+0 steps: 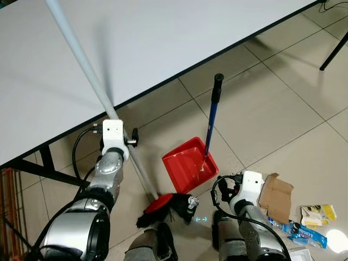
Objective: Sweep floor
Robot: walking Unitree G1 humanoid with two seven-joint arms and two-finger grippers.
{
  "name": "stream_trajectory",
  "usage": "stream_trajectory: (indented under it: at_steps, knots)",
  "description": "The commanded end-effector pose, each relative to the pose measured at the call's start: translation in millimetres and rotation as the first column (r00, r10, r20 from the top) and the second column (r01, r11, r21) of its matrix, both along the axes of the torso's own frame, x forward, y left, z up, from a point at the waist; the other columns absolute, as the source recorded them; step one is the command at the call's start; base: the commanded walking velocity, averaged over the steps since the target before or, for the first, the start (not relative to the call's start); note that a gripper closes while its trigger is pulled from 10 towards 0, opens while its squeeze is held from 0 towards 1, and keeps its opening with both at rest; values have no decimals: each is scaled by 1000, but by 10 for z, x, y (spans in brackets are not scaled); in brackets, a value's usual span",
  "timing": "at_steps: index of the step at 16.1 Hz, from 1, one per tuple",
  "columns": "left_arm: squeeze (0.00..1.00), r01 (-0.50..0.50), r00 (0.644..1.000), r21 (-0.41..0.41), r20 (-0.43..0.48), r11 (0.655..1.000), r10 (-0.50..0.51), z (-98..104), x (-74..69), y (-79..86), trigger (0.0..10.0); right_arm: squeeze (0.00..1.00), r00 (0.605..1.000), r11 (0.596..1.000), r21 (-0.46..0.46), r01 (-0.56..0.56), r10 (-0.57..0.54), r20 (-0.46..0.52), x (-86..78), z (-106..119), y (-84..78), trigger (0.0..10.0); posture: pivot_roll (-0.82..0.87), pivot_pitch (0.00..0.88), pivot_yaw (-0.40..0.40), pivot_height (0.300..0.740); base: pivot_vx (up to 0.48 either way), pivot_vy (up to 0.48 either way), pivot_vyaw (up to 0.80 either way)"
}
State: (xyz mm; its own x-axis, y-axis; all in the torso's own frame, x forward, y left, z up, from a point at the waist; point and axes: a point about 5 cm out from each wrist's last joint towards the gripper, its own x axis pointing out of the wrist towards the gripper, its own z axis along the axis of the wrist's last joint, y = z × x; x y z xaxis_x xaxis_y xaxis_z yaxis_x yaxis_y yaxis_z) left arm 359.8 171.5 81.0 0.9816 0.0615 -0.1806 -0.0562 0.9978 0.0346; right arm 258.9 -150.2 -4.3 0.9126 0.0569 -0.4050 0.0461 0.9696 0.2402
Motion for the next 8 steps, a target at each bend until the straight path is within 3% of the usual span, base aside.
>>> stream_trajectory:
  at_steps: [1, 4, 5, 6, 8]
  knots:
    - [0, -16, 999, -7, -42, 1000, 16, -89, -48, 39, 10000, 0, 999, 1000, 25, 1, 0, -40, -84, -75, 49, 10000, -313, 336, 188, 740, 0, 0, 0]
    - [0, -16, 999, -19, -42, 1000, 15, -72, -32, 26, 10000, 0, 999, 1000, 28, 1, 0, -39, -87, -57, 45, 10000, -315, 341, 188, 740, 0, 0, 0]
    - [0, -15, 999, -20, -43, 1000, 15, -74, -33, 29, 7020, 0, 999, 1000, 29, 1, 0, -38, -88, -55, 46, 10000, -315, 341, 189, 740, 0, 0, 0]
    - [0, -15, 999, -23, -44, 1000, 14, -78, -37, 35, 0, 0, 999, 1000, 30, 2, -1, -38, -91, -52, 47, 10000, -317, 343, 189, 740, 0, 0, 0]
    - [0, -18, 999, -31, -47, 999, 17, -88, -44, 54, 0, 0, 999, 1000, 31, 3, -1, -40, -105, -48, 49, 10000, -317, 344, 190, 740, 0, 0, 0]
